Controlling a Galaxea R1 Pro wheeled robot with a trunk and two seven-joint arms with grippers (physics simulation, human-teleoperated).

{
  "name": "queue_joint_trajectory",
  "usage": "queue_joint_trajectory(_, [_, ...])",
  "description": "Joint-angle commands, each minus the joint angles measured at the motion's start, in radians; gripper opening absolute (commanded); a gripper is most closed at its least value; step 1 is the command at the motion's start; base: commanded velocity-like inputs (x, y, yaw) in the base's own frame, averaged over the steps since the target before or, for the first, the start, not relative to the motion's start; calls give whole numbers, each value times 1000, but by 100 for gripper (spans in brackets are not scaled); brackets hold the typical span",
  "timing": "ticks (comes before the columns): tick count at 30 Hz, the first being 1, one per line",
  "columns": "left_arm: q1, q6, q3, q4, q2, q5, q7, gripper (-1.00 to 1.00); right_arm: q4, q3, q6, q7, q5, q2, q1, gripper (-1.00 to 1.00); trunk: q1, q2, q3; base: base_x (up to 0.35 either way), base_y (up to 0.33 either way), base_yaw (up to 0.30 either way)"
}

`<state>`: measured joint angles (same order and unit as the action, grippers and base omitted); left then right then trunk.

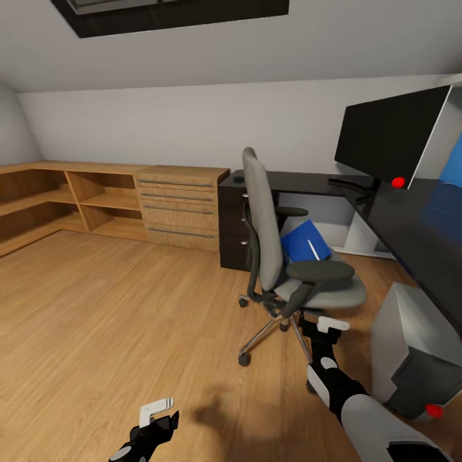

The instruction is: In the bedroom, organize the workspace by keeping the computer under the desk, ensuring the monitor is on the desk, placing the keyboard on the desk next to the monitor, placing the mouse on the desk next to the keyboard, moving the folder from the swivel chair onto the desk next to the mouse, stacking the notebook on top of the folder with the pen on top of the notebook, and positioning the swivel chair next to the desk.

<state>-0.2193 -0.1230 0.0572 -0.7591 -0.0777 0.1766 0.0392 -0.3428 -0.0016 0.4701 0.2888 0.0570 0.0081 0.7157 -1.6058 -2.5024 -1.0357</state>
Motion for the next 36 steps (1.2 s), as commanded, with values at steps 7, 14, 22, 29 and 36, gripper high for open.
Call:
queue_joint_trajectory(7, [0, -6, 1, -2, -1, 10, 2, 100, 1, 1, 5, 0, 6, 1, 1, 100, 0, 0, -1, -60, 84, 3])
queue_joint_trajectory(14, [0, -6, 1, -2, -1, 10, 2, 100, 1, 1, 5, 0, 6, 3, 1, 100, 0, 0, -1, -12, 16, 0])
queue_joint_trajectory(22, [0, -6, 1, -2, -1, 10, 2, 100, 1, 2, 5, 1, 6, 4, 1, 100, 0, 0, -1, -2, 2, 0])
queue_joint_trajectory(29, [0, -6, 1, -2, -1, 10, 2, 100, 0, 1, 4, 2, 6, 4, 1, 100, 0, 0, -1, 0, 0, 0])
queue_joint_trajectory(36, [0, -6, 1, -2, -1, 10, 2, 100, -8, -2, 3, 15, 7, 2, 1, 100, 0, 0, -1, -9, 0, 0])
